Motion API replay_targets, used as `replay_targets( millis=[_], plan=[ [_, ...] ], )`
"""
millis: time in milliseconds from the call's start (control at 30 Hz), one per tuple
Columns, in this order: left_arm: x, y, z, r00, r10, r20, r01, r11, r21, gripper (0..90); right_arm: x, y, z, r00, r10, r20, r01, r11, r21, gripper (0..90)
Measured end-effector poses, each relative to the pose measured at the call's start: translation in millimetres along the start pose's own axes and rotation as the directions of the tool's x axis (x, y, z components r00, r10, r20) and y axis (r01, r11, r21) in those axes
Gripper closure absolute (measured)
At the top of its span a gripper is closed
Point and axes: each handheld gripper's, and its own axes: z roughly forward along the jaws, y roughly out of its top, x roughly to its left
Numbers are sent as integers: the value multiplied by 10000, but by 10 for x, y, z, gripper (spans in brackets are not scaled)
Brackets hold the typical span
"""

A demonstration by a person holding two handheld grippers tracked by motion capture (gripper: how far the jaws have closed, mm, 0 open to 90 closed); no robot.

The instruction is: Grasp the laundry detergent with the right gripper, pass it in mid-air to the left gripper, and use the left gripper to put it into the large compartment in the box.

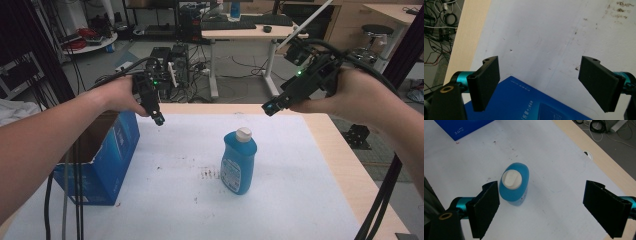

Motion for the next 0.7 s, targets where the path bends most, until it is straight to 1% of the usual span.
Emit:
replay_targets(
  millis=[133, 233, 367, 533, 600, 700],
  plan=[
    [-3, 3, 5, 10000, 40, 1, -40, 10000, 13, 175, 32, -80, 29, 10000, 43, 20, -43, 9999, -107, 134],
    [-4, 2, 6, 10000, 33, -16, -33, 10000, 32, 175, 68, -144, 69, 9999, 106, -67, -107, 9999, -118, 134],
    [-4, 4, 9, 10000, 26, -6, -26, 10000, 4, 175, 117, -217, 157, 9997, 143, -180, -145, 9999, -70, 134],
    [-9, 1, 5, 10000, 34, -15, -34, 10000, 54, 175, 164, -262, 244, 9997, 160, -201, -159, 9999, 45, 134],
    [-7, 0, 1, 10000, 47, -17, -47, 10000, 71, 175, 202, -281, 309, 9997, 142, -195, -139, 9998, 160, 134],
    [-11, -6, -5, 10000, 12, -38, -12, 10000, 12, 175, 239, -313, 383, 9998, 150, -155, -148, 9998, 145, 134]
  ],
)
